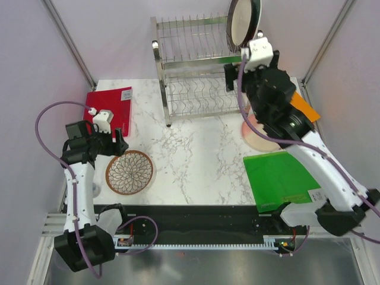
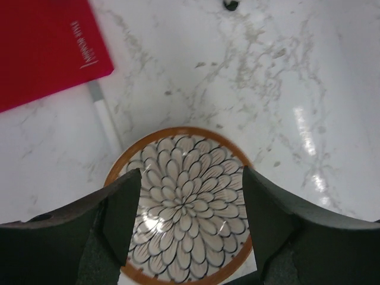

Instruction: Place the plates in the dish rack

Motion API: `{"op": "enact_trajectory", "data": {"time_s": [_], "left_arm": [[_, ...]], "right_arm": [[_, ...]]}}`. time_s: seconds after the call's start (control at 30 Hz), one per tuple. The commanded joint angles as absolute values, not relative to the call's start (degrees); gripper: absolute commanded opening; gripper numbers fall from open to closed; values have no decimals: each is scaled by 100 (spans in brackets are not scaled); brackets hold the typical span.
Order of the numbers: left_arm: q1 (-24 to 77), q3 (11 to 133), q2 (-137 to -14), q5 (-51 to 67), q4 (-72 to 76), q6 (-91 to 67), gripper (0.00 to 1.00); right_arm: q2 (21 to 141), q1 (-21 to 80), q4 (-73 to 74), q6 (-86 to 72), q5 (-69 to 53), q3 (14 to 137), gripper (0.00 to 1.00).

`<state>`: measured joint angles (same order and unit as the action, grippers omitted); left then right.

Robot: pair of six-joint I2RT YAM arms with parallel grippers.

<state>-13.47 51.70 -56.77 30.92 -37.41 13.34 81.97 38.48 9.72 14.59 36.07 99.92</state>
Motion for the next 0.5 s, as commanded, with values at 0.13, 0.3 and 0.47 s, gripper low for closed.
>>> {"op": "enact_trajectory", "data": {"time_s": [0.13, 0.3, 0.47], "left_arm": [[-2608, 5151, -6072, 2566, -5396, 3269, 77], [-3593, 5282, -7098, 2987, -5581, 3944, 75], [-3753, 5607, -7883, 3724, -5853, 4525, 74]], "right_arm": [[6820, 3788, 3128, -772, 11, 7744, 98], [7171, 3788, 3252, -1239, -807, 7093, 98], [7497, 3788, 2464, -1766, -1511, 6313, 98]]}}
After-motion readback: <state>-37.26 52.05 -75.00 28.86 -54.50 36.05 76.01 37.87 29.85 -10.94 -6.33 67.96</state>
